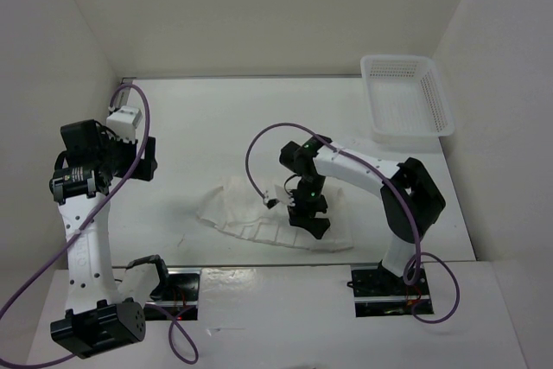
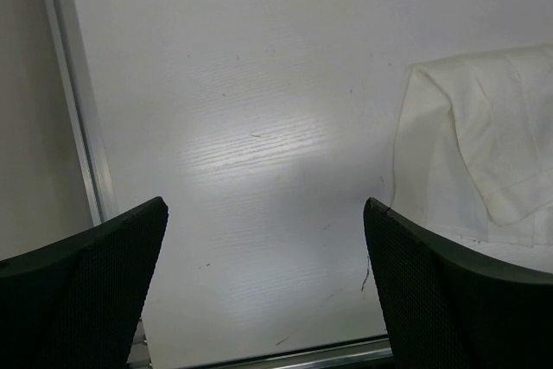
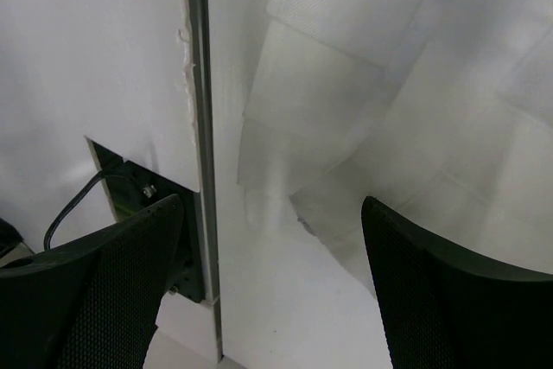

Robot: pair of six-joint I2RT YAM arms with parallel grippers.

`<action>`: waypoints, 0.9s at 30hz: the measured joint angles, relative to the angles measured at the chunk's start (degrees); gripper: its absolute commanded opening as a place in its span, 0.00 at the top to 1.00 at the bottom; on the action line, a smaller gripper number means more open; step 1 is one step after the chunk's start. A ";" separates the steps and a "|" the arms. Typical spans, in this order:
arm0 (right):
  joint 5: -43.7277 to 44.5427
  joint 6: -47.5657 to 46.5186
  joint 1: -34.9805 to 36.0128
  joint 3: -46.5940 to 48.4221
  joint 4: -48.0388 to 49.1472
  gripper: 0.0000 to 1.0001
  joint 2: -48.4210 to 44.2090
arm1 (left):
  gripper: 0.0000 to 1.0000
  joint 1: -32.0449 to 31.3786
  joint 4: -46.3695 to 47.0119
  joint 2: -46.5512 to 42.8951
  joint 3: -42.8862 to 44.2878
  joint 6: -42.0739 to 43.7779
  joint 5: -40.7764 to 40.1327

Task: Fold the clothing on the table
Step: Fold the skirt

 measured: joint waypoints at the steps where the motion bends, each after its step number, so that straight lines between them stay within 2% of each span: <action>1: 0.22 0.00 0.00 -0.57 -0.13 0.12 0.00 | 0.00 0.00 0.00 0.00 0.00 0.00 -0.02; 10: 0.33 0.44 0.00 -5.66 -0.61 0.12 -0.02 | 0.00 0.00 0.00 0.04 0.00 0.00 0.02; 17: 0.79 1.90 -0.33 -6.16 -0.98 0.08 -0.44 | 0.00 0.00 0.02 0.11 0.00 0.00 0.09; 19: 1.57 3.04 -0.52 -3.63 -1.53 0.05 -1.42 | 0.00 0.00 -0.04 0.11 0.09 0.00 0.02; 24: 1.81 7.72 -1.01 10.19 -0.11 0.04 -5.55 | 0.00 0.00 0.09 0.11 0.76 -0.52 -2.40; 27: 1.62 11.58 -1.03 12.72 3.65 0.03 -7.61 | 0.00 0.00 0.44 -0.13 0.74 -1.77 -5.14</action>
